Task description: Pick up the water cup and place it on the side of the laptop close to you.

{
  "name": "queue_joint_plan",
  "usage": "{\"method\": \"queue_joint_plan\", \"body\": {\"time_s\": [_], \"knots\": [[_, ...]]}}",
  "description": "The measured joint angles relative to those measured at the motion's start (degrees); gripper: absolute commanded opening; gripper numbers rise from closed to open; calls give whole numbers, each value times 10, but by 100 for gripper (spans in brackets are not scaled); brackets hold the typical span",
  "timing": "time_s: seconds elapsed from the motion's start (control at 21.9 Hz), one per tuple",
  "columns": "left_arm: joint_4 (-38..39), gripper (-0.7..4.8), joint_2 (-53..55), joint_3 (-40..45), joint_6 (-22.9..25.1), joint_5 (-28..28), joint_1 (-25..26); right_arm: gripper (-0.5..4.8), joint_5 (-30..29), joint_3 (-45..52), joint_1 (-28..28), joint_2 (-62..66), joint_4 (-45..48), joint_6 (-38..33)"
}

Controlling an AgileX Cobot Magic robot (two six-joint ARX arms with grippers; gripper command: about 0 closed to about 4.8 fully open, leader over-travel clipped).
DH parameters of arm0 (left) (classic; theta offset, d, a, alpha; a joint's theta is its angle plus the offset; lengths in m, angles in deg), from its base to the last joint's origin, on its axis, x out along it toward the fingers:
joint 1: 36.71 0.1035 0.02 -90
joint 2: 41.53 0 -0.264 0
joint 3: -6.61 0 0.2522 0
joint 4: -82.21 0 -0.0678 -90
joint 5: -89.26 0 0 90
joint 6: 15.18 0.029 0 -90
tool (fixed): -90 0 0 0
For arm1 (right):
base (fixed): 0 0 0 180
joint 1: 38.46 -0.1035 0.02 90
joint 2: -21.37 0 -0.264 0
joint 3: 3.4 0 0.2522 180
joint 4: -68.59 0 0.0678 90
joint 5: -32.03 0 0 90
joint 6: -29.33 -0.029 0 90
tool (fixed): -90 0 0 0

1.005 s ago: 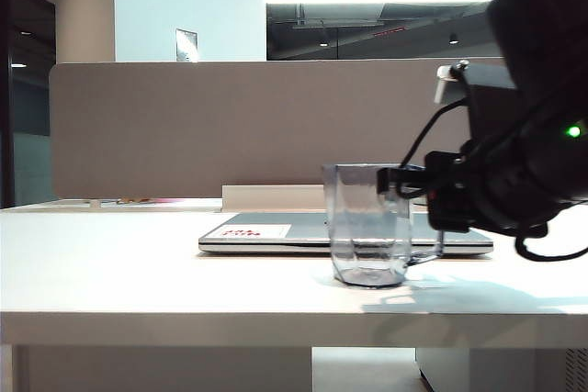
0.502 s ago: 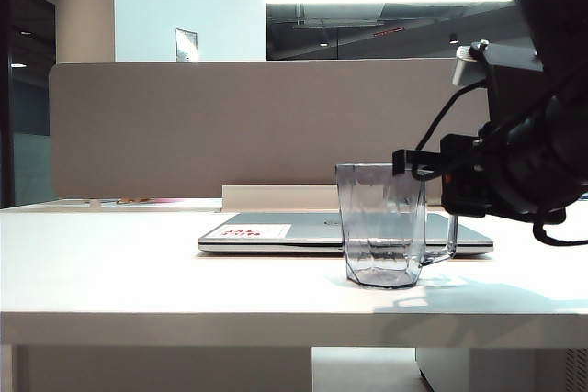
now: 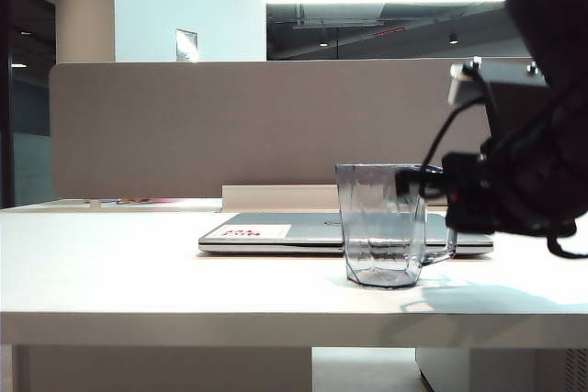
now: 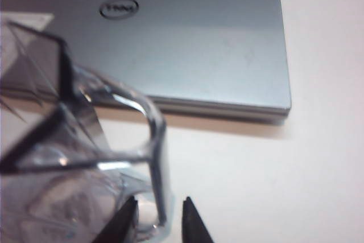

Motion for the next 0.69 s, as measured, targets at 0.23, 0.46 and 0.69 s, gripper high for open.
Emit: {"method": "queue_joint_plan", "body": {"time_s": [0.23, 0.46, 0.69], "knots": [[0, -3, 0, 0, 0, 0, 0, 116, 2, 0, -5, -56, -36, 0], [0, -3, 0, 0, 0, 0, 0, -1, 95, 0, 0, -196, -210, 0], [2, -3, 0, 0, 0, 0, 0, -1, 101, 0, 17, -274, -266, 3]]}}
